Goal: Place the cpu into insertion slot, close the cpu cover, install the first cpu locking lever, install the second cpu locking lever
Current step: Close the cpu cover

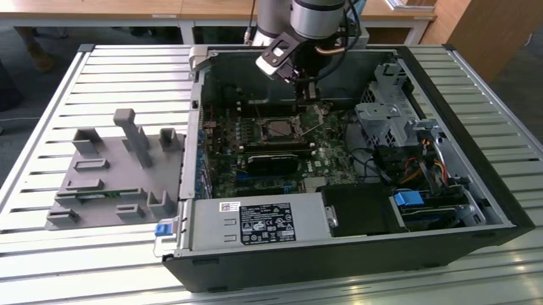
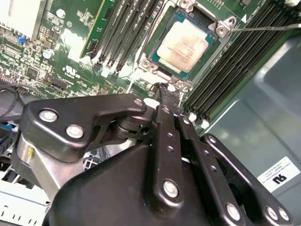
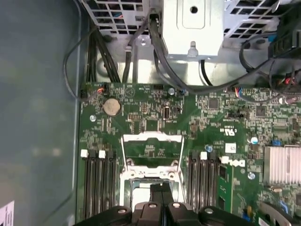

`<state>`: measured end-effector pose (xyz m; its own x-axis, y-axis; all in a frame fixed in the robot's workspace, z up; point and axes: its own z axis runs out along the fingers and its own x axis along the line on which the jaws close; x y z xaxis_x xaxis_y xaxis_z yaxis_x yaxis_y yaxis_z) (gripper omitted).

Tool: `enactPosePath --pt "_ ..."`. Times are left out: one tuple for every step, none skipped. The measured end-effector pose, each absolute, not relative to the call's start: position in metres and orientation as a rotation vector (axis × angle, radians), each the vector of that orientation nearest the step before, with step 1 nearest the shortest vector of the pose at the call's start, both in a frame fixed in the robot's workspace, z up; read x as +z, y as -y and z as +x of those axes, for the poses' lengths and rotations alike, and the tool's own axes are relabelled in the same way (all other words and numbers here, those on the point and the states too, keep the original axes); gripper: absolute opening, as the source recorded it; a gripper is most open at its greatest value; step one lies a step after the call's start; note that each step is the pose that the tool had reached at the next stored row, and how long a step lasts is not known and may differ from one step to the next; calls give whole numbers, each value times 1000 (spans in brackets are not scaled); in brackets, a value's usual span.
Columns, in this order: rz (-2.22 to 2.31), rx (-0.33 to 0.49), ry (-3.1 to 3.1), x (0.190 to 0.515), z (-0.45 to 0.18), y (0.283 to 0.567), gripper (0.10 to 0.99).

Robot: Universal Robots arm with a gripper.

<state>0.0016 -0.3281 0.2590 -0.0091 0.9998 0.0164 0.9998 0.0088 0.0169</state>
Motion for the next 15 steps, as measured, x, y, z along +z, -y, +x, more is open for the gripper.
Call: enactPosePath --pt "2211 37 -2231 258 2 328 118" --pt "2211 37 -2231 258 3 327 118" --pt "2211 37 -2231 257 5 326 118" --pt "2211 37 -2231 257 7 326 118" --pt "2211 37 -2231 257 9 325 118" --pt "2211 37 -2231 257 12 325 118" --pt "2211 37 -2231 256 14 324 118" --pt "2211 37 -2231 256 16 324 118" --pt "2211 37 -2231 256 18 324 118" --pt "2211 37 -2231 256 20 324 118" --pt "2211 37 -2231 256 22 323 118" --pt "2211 36 -2231 256 24 323 118" --pt "2211 36 -2231 256 26 323 118" --pt "2211 37 -2231 256 28 323 118" --pt "2211 37 -2231 255 30 323 118"
